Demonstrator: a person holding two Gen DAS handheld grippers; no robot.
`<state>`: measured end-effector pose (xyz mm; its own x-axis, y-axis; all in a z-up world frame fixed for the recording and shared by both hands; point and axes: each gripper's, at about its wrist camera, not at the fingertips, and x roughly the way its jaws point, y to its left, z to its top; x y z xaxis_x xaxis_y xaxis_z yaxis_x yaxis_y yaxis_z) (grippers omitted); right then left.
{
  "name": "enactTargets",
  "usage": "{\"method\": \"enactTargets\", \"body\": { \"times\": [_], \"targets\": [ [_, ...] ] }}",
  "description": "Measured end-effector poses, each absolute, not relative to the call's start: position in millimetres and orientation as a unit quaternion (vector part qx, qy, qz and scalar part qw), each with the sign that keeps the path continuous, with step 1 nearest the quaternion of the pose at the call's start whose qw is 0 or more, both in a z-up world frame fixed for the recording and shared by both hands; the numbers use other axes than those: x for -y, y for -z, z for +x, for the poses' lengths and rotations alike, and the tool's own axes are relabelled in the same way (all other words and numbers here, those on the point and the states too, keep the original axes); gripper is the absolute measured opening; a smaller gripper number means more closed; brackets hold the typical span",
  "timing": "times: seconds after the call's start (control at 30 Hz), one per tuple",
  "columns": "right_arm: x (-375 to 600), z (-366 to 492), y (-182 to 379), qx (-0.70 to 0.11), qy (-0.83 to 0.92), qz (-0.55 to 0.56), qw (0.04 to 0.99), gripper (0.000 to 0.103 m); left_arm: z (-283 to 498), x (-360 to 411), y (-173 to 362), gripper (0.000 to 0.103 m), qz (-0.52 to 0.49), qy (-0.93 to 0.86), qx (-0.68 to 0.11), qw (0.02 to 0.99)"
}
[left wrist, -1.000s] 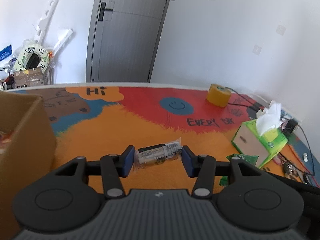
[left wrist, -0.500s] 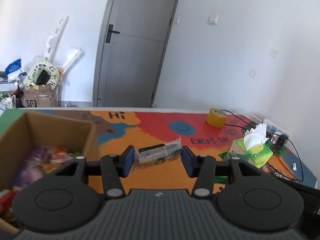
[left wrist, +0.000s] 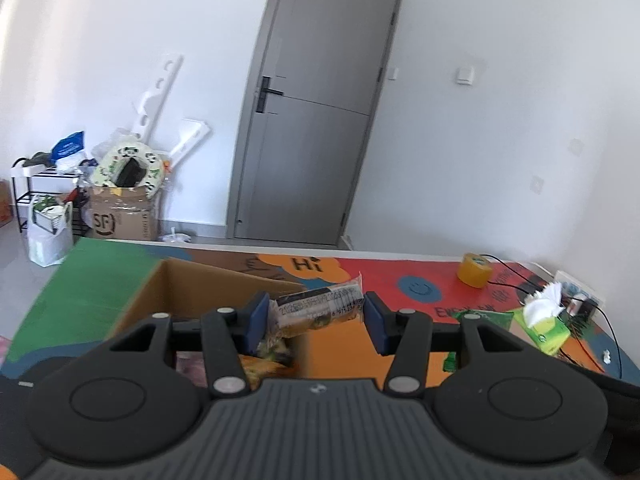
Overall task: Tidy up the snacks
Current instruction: 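Carry the snack bar and green candy bag over the box with both tools, then open both tools to drop the snack bar and candy bag into the box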
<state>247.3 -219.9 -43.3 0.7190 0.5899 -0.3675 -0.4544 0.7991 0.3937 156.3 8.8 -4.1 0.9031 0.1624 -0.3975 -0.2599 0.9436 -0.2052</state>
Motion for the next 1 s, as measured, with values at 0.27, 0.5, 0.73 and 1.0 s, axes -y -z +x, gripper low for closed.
{"method": "enactTargets", "body": {
  "times": [0.27,0.5,0.73,1.0],
  "targets": [
    [187,243,33,-0.236,-0.315,0.122,0.911,0.027,144,-42,-3,0.05,-0.138,-0.137,-0.18,0.964],
    [159,242,30,-0.237,-0.334,0.105,0.906,0.027,146,-67,0,0.051,-0.148,-0.151,-0.187,0.959],
    [137,245,27,-0.243,-0.344,0.089,0.903,0.027,154,-88,8,0.051,-0.165,-0.159,-0.198,0.953],
    [122,241,25,-0.25,-0.357,0.074,0.897,0.027,152,-100,15,0.074,-0.189,-0.163,-0.207,0.946]
  ]
}}
